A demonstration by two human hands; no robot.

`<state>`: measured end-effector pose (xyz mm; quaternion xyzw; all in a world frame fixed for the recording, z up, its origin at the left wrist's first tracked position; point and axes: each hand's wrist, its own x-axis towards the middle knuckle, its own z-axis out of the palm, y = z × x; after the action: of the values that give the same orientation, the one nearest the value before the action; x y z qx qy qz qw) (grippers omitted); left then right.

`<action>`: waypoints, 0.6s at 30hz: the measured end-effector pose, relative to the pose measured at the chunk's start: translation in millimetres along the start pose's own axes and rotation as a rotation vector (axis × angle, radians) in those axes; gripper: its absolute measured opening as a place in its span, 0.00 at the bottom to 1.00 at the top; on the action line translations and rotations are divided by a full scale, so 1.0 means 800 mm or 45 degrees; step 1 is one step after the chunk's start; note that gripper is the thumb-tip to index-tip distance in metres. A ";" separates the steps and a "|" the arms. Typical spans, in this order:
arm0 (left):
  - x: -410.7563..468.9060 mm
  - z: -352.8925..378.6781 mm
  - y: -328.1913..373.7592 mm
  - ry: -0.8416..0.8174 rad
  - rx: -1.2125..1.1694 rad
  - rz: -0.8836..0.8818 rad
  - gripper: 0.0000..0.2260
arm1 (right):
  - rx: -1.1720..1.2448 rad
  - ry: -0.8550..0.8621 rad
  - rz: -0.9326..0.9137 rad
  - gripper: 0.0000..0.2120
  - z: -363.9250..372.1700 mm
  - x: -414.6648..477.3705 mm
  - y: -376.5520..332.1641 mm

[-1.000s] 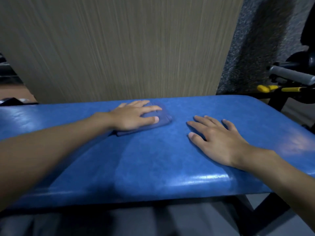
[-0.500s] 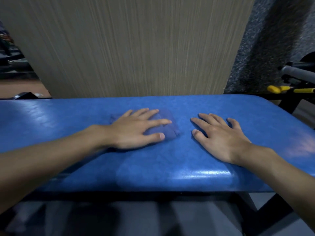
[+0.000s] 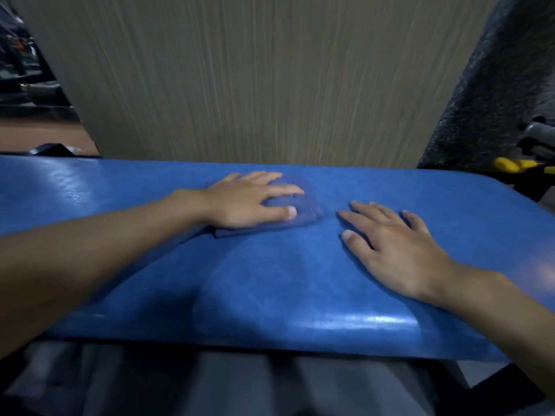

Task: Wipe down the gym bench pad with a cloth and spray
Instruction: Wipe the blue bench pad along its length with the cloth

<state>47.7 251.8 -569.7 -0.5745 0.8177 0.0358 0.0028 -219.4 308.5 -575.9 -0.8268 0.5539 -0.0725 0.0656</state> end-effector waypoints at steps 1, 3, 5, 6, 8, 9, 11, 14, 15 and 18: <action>0.016 -0.003 -0.023 0.007 -0.012 -0.077 0.34 | -0.016 -0.016 0.000 0.24 0.000 -0.001 -0.001; 0.040 -0.008 -0.064 0.025 -0.013 -0.237 0.35 | -0.014 -0.031 0.009 0.24 -0.002 -0.003 -0.002; 0.051 -0.012 -0.086 0.046 -0.028 -0.353 0.33 | -0.027 -0.044 0.016 0.25 -0.003 -0.003 -0.002; 0.054 -0.011 -0.089 0.060 -0.034 -0.380 0.31 | -0.034 -0.046 0.019 0.25 -0.003 -0.002 -0.003; 0.052 -0.006 -0.082 0.071 -0.029 -0.385 0.31 | -0.041 -0.049 0.025 0.26 -0.002 -0.003 -0.004; 0.046 -0.004 -0.074 0.062 -0.026 -0.370 0.31 | -0.042 -0.049 0.028 0.26 -0.001 -0.003 -0.004; 0.025 -0.001 -0.054 0.027 -0.029 -0.314 0.34 | -0.036 -0.040 0.036 0.26 0.000 -0.002 -0.004; -0.024 -0.002 -0.013 -0.026 -0.029 -0.147 0.34 | -0.025 -0.018 0.037 0.26 0.000 -0.003 -0.004; -0.043 -0.001 0.003 -0.036 -0.011 -0.068 0.33 | -0.021 -0.009 0.037 0.26 0.000 -0.004 -0.004; -0.104 0.006 0.046 -0.044 0.125 0.199 0.34 | -0.033 0.007 0.051 0.24 -0.001 -0.005 -0.007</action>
<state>41.4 342.8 -568.4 -0.5075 0.8606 0.0056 0.0423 -216.1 314.0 -574.2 -0.8161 0.5715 -0.0663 0.0550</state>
